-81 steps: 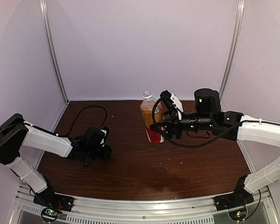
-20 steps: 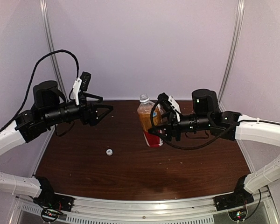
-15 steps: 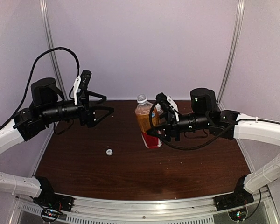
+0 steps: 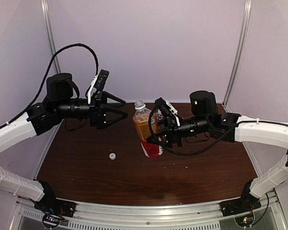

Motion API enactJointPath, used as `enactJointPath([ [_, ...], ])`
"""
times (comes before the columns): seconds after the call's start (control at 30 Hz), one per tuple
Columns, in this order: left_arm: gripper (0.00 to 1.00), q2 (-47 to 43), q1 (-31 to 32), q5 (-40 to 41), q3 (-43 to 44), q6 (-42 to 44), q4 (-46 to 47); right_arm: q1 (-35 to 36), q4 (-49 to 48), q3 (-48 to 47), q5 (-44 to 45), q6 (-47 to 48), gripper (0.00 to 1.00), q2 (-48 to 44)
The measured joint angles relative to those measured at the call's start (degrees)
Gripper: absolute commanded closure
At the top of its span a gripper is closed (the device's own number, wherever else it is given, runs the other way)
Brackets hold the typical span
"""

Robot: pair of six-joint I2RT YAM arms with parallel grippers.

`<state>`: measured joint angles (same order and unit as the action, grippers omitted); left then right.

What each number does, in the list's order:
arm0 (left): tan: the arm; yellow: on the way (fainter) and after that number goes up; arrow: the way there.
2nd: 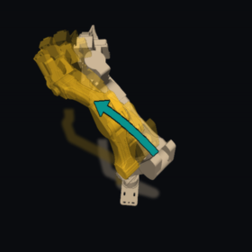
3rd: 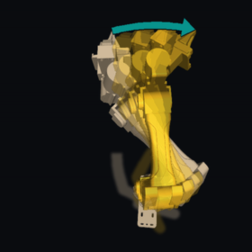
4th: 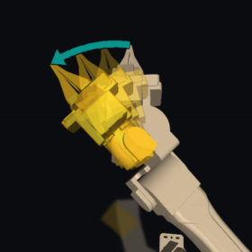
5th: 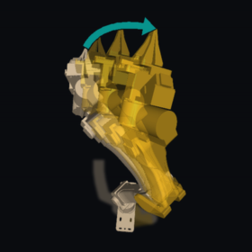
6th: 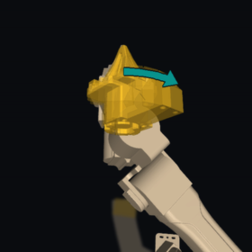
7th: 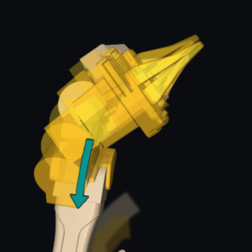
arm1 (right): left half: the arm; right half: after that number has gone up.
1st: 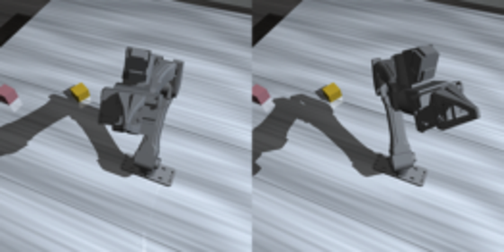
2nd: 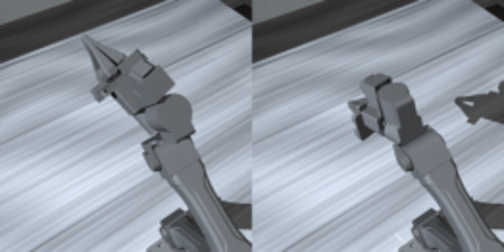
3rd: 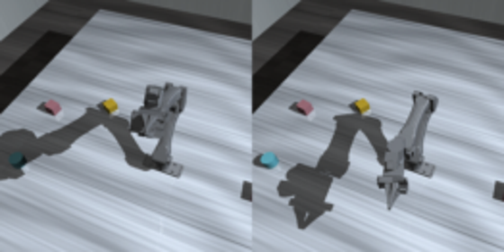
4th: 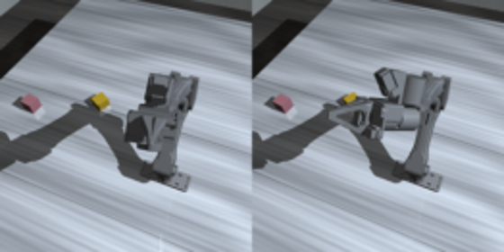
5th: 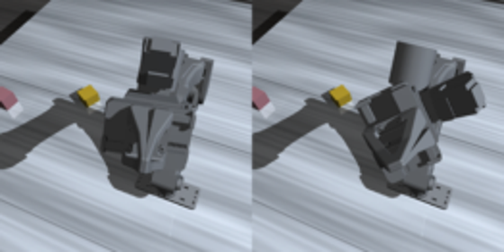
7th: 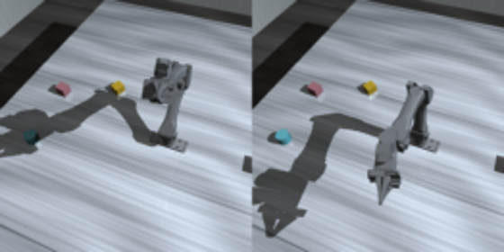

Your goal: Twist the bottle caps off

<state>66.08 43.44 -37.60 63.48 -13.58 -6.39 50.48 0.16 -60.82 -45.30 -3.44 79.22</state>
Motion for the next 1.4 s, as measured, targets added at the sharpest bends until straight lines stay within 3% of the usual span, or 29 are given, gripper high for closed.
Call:
enactJointPath([
  [0.4,0.32,8.98,2.27,-4.09,6.12,-4.07,2.45,0.79,-0.83,-0.81,-1.49,0.0,0.68,1.27],
  [0.83,0.63,11.89,3.52,-5.88,7.48,-6.1,3.37,1.16,-0.79,-0.81,-1.81,0.26,0.68,1.29],
  [1.0,0.84,12.2,3.37,-6.38,7.45,-7.08,5.07,1.18,-0.87,-0.81,-2.16,0.02,0.66,1.29],
  [1.1,0.99,12.26,3.32,-6.45,7.43,-7.37,5.29,1.16,-0.85,-0.81,-2.08,0.0,0.53,1.27],
  [1.4,1.0,11.61,3.43,-4.15,7.43,-4.92,2.51,1.31,1.29,-0.85,3.1,0.48,0.07,1.05],
])
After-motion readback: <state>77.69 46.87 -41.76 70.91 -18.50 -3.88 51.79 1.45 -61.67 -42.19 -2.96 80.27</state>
